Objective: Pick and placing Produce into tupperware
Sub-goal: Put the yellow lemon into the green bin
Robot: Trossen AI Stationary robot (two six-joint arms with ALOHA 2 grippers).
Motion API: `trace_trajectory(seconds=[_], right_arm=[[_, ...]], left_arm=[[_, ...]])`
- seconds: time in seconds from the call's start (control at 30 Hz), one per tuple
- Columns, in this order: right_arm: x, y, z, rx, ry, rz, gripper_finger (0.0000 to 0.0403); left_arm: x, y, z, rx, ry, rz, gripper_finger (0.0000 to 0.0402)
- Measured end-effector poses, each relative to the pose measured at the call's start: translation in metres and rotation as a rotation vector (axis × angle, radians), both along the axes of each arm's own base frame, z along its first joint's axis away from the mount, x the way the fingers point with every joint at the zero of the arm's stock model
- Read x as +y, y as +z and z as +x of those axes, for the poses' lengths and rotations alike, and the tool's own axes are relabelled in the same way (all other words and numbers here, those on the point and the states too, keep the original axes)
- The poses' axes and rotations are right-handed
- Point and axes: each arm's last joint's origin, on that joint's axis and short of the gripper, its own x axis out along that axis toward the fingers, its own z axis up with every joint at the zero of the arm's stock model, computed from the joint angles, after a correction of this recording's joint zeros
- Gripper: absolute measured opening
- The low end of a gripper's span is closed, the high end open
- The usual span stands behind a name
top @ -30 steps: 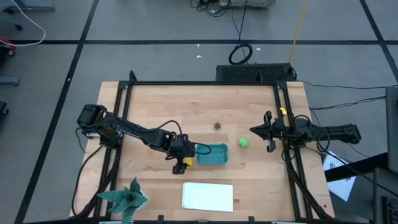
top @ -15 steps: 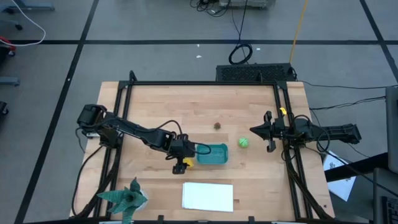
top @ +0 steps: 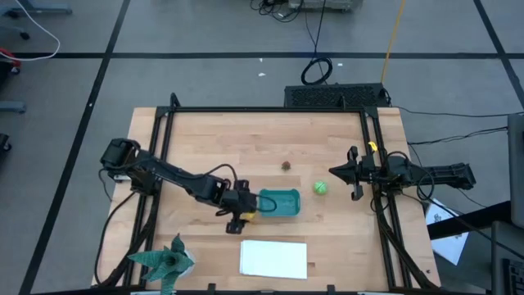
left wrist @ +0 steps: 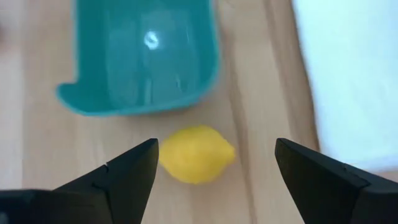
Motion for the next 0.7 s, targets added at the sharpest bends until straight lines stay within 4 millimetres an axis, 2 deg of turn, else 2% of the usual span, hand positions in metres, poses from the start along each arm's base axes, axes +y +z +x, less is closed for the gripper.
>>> trace_trajectory(seconds=[0.17, 0.37, 0.7], right_arm=[[0.0, 0.0, 0.0, 0.0, 0.0, 0.0, 0.0], [0.0, 0.0, 0.0, 0.0, 0.0, 0.0, 0.0], [0.0, 0.0, 0.0, 0.0, 0.0, 0.0, 0.0]], left_arm=[[0.0008, 0.001, 0.0014, -0.015, 0.074, -0.017, 0.0328], [0.0078, 0.0011, 0.0031, -0.011, 0.249, -0.092, 0.0328], [-0.0011, 0.0001, -0.0008, 0.004, 0.322, -0.115, 0.0328]])
